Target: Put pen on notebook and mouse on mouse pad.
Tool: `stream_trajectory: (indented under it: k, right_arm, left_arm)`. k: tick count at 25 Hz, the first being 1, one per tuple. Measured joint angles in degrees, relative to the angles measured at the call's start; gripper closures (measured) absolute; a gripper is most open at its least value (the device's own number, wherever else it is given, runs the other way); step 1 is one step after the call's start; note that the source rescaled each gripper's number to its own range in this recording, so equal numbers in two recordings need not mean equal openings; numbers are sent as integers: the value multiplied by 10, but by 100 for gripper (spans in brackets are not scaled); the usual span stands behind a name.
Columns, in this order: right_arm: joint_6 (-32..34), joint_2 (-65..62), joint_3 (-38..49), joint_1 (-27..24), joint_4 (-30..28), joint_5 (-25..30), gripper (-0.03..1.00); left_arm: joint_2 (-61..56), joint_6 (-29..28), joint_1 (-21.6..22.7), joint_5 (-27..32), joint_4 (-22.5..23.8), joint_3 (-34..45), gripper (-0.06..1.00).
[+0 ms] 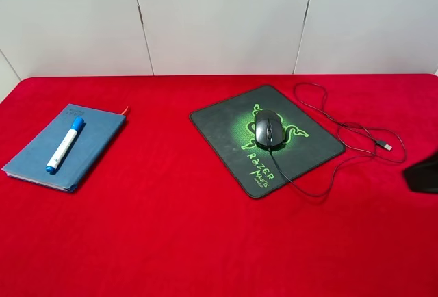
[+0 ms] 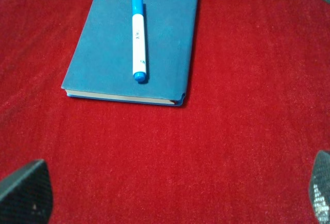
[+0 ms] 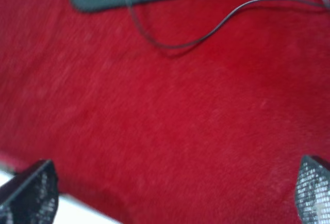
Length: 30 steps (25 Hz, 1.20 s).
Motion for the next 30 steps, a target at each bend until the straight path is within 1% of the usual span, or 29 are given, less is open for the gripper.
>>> stream_trajectory:
  k: [8, 12, 16, 20, 23, 28, 30]
  right_arm:
    - [-11, -203, 80, -135, 0, -43, -3]
    - [-12, -293, 114, -190, 0, -56, -3]
    - [-12, -376, 134, -228, 0, -54, -3]
    - [-13, -426, 136, -258, 0, -53, -3]
    - [-19, -426, 136, -263, 0, -53, -3]
    - [-100, -426, 137, -263, -26, -53, -3]
    - [-112, -426, 138, -263, -30, -53, -3]
  left_arm:
    - [0, 0, 0, 0, 0, 0, -5]
    - [0, 0, 0, 0, 0, 0, -5]
    - [0, 0, 0, 0, 0, 0, -5]
    - [0, 0, 0, 0, 0, 0, -5]
    - [0, 0, 0, 0, 0, 0, -5]
    - [0, 0, 0, 0, 0, 0, -5]
    - [0, 0, 0, 0, 0, 0, -5]
